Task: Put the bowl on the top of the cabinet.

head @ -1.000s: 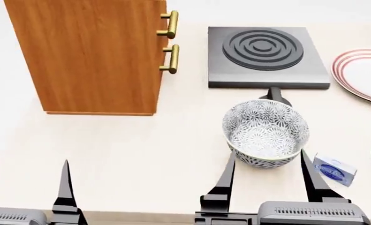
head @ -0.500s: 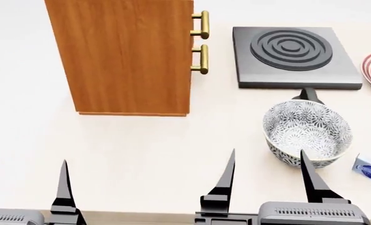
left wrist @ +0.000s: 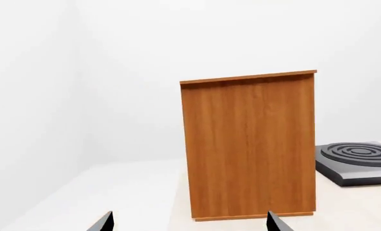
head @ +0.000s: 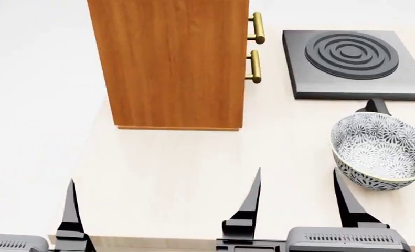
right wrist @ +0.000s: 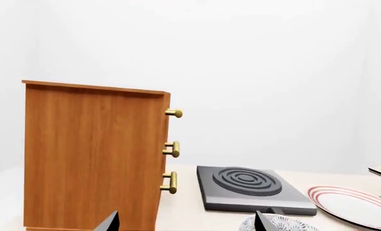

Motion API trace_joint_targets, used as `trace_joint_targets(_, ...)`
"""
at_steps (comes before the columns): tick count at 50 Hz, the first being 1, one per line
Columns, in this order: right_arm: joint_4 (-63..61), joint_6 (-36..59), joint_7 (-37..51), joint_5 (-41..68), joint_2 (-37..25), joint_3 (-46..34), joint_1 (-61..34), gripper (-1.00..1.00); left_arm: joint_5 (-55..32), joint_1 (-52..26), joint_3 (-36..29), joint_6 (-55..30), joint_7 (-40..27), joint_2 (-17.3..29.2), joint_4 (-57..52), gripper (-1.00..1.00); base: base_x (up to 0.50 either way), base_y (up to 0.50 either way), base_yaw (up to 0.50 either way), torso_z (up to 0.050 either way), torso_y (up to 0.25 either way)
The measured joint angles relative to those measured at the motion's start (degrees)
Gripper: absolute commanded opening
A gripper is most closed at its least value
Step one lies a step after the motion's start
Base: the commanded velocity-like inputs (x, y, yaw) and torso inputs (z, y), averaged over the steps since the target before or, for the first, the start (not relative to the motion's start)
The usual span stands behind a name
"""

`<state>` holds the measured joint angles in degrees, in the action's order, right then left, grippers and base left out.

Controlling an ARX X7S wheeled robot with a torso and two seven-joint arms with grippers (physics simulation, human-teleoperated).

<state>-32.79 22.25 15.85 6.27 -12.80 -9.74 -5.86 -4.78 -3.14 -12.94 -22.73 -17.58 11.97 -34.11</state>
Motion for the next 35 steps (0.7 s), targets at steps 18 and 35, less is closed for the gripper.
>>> trace_joint_targets(18,0.1,0.6,0.6,0.5,-0.6,-0.4,-0.1,1.00,-0.5,0.0,-0.5,0.1,-0.7,0.5,-0.1,1.00,0.25,0.00,0.00,0.000,0.000)
trace_joint_targets(35,0.3,0.1,1.3,0.4,-1.0,-1.0,-0.1,1.00,-0.9,-0.2,-0.8,0.0,-1.3,1.0,-0.4,1.00,0.16,0.00,0.00,0.000,0.000)
